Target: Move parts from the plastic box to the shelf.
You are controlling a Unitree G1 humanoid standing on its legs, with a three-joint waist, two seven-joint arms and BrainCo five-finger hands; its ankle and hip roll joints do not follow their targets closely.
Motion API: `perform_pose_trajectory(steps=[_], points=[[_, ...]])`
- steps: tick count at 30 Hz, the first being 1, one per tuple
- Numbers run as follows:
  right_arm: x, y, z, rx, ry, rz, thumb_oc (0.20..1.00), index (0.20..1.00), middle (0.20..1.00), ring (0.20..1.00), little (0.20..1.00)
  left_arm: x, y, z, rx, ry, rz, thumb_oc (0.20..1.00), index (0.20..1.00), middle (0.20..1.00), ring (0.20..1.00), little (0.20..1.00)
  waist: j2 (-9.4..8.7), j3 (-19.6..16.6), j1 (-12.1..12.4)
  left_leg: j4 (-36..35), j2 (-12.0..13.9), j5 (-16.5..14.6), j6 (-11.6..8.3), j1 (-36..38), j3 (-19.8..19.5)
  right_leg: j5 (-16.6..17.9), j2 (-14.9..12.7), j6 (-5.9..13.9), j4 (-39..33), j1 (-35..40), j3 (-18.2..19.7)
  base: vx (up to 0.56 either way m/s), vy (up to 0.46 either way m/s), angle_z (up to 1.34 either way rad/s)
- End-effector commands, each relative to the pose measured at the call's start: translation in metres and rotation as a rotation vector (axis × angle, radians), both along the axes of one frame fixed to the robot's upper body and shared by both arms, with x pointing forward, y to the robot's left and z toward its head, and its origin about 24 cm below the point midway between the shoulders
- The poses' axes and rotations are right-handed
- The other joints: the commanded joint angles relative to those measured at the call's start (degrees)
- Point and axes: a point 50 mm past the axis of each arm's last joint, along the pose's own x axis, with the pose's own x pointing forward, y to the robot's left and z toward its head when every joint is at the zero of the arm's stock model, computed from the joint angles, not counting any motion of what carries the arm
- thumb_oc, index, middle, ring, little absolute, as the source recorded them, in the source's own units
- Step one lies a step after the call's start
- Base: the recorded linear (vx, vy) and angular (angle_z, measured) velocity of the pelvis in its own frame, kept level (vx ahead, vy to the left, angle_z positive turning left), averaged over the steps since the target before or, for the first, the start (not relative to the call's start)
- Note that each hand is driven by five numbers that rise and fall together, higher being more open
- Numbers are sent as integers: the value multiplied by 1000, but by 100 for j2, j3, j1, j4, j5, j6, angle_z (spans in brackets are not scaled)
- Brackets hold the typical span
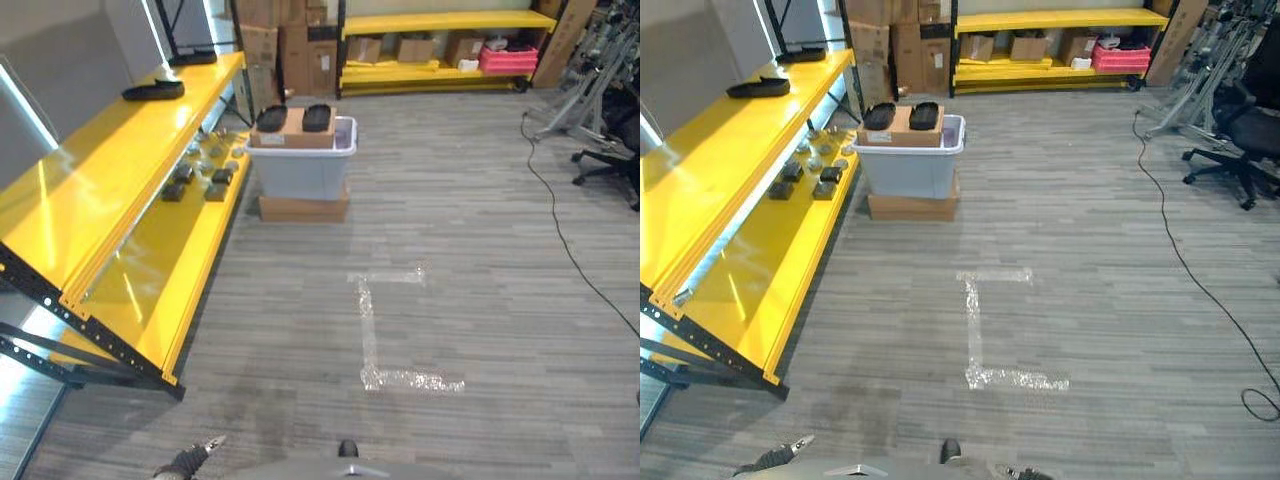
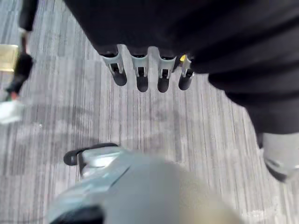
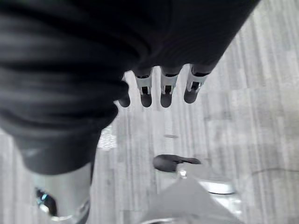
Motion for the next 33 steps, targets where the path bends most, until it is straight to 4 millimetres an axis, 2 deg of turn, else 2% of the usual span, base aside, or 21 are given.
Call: perform_pose_trajectory(steps=[1,2,3,6,8,10,11,12,13,15,16,18,20,23,28,29,31,32,33], points=[[23,-12,8,-15,-76,-43,1000,1000,1000,1000,1000,51,7,14,12,-153,-9,1000,1000,1000,1000,1000,-149,505,-28,-802,-248,428,315,195,310,121,-175,456,196,52,116,224,-37,-6],[25,-14,9,-23,-79,-29,1000,1000,1000,1000,1000,52,8,15,17,-161,-11,1000,1000,1000,1000,1000,-157,484,21,-1248,-219,361,382,88,416,87,-197,479,138,130,90,412,47,24],[30,-21,13,-49,-98,-26,1000,1000,1000,1000,1000,54,12,16,0,-179,18,1000,1000,1000,1000,1000,-77,405,150,-2581,-205,439,509,73,453,-11,-120,563,50,294,117,433,79,22],[39,-32,20,-91,-122,4,1000,1000,1000,1000,1000,59,15,20,-9,-216,1,1000,1000,1000,1000,1000,57,360,313,-3643,-226,987,468,-36,94,-256,6,566,20,499,234,359,100,-2],[51,-35,25,-106,-145,25,1000,1000,1000,1000,1000,63,21,23,8,-222,2,1000,1000,1000,1000,1000,89,332,368,-3598,-180,1157,440,-64,78,-401,71,550,43,636,282,276,89,-36],[50,-36,24,-102,-134,15,1000,1000,1000,1000,1000,63,24,23,19,-208,-7,1000,1000,1000,1000,1000,69,214,391,-3525,-182,1067,537,75,139,-578,54,569,195,737,267,349,153,-42],[46,-33,22,-91,-119,-21,1000,1000,1000,1000,1000,56,25,20,37,-165,-56,1000,1000,1000,1000,1000,-2,64,403,-3389,-278,891,659,205,119,-666,-72,644,596,761,286,430,225,-10],[46,-33,21,-90,-117,-30,1000,1000,1000,1000,1000,54,25,20,38,-153,-66,1000,1000,1000,1000,1000,2,26,425,-3407,-307,819,719,321,181,-637,-124,724,939,679,320,569,391,-15],[52,-30,22,-47,-164,-123,1000,1000,1000,1000,1000,51,26,19,30,-132,-62,1000,1000,1000,1000,1000,93,126,301,-3383,-349,671,925,642,240,8,-284,951,2472,122,446,387,323,-37],[56,-28,23,-39,-189,-156,1000,1000,1000,1000,1000,52,24,18,28,-133,-71,1000,1000,1000,1000,1000,209,255,222,-3354,-302,563,978,851,224,46,-256,957,3070,-312,412,289,221,-36],[58,-23,22,-21,-201,-168,1000,1000,1000,1000,1000,51,24,18,43,-127,-81,1000,1000,1000,1000,1000,251,264,204,-3389,-286,503,995,955,236,-7,-319,907,2967,-475,257,253,90,5],[54,-20,19,-8,-183,-159,1000,1000,1000,1000,1000,49,24,17,38,-120,-60,1000,1000,1000,1000,1000,277,244,168,-3589,-269,438,949,1195,238,-168,-464,838,2281,-594,-76,314,-4,2],[50,-15,16,-7,-158,-126,1000,1000,1000,1000,1000,45,23,16,33,-109,-47,1000,1000,1000,1000,1000,227,235,121,-3784,-272,329,861,1419,227,-11,-547,874,1285,-641,-340,333,-101,-2],[40,-6,10,-9,-97,-51,1000,1000,1000,1000,1000,39,21,13,25,-84,-31,1000,1000,1000,1000,1000,120,218,-3,-3798,-243,46,744,1704,80,487,-382,991,350,-843,-56,373,-146,17],[31,-4,7,-1,-67,-55,1000,1000,1000,1000,1000,28,18,9,22,-50,11,1000,1000,1000,1000,1000,114,154,-65,-3703,-69,-181,638,1960,-6,449,-296,883,458,-700,47,326,-194,47],[26,-2,5,1,-49,-46,1000,1000,1000,1000,1000,25,17,8,17,-57,82,1000,1000,1000,1000,1000,135,107,-54,-3138,21,-103,505,1800,-52,334,-237,767,369,-498,-68,323,-291,21],[28,-6,7,-17,-54,-45,1000,1000,1000,1000,1000,26,9,7,-9,-65,101,1000,1000,1000,1000,1000,128,185,-39,-2241,-84,109,371,1449,-121,288,-235,672,309,-316,-113,206,-211,32],[28,-6,7,-17,-54,-45,1000,1000,1000,1000,1000,26,9,7,-9,-65,101,1000,1000,1000,1000,1000,132,185,-46,-2210,-82,93,370,1430,-128,289,-233,671,308,-316,-121,181,-174,21],[34,-10,9,-29,-72,-44,1000,1000,1000,1000,1000,31,3,7,-17,-82,90,1000,1000,1000,1000,1000,111,290,-7,-1635,-132,344,243,1104,-84,213,-227,581,215,-111,-125,115,-108,-11]])
